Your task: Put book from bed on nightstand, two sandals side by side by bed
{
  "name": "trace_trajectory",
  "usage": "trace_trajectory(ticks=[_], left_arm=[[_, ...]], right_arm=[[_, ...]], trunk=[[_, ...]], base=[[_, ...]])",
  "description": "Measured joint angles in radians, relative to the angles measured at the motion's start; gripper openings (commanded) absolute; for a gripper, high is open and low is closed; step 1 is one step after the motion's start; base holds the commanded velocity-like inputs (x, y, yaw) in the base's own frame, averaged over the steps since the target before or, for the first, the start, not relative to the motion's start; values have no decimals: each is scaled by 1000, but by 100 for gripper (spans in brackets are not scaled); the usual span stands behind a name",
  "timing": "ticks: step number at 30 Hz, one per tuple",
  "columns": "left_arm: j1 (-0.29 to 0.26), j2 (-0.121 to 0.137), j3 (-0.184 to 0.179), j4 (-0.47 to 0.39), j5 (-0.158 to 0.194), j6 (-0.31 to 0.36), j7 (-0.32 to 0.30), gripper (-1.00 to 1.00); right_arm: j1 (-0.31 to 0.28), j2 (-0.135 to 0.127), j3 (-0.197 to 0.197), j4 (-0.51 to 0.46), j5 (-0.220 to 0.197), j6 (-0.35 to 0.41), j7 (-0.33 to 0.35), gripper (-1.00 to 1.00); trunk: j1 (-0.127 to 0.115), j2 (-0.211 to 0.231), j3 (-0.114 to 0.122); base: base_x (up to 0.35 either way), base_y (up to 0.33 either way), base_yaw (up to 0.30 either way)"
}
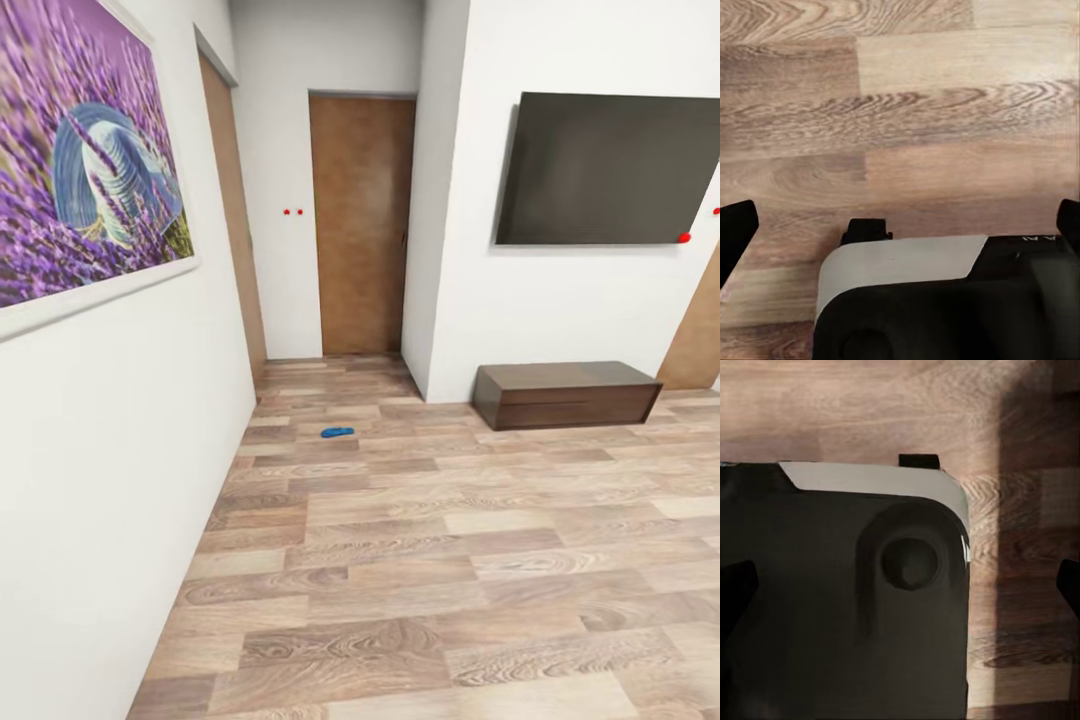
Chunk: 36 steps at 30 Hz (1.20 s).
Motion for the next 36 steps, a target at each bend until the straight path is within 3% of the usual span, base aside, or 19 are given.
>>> trace_trajectory(ticks=[8, 16, 36], left_arm=[[-3, -14, -1, -137, -4, 4, 3, 100], [-8, -18, -1, -260, -6, 5, 2, 100], [-9, -11, 1, -237, 1, 2, -1, 100]], right_arm=[[0, -4, 0, -148, 0, 0, -2, 100], [-1, -4, -2, -172, -2, 0, 0, 100], [-1, -2, -24, -166, -3, -18, 6, 100]], trunk=[[0, 0, 0], [0, 0, 0], [0, 0, 0]], base=[[322, 0, 0], [326, 0, 0], [302, 0, 0]])
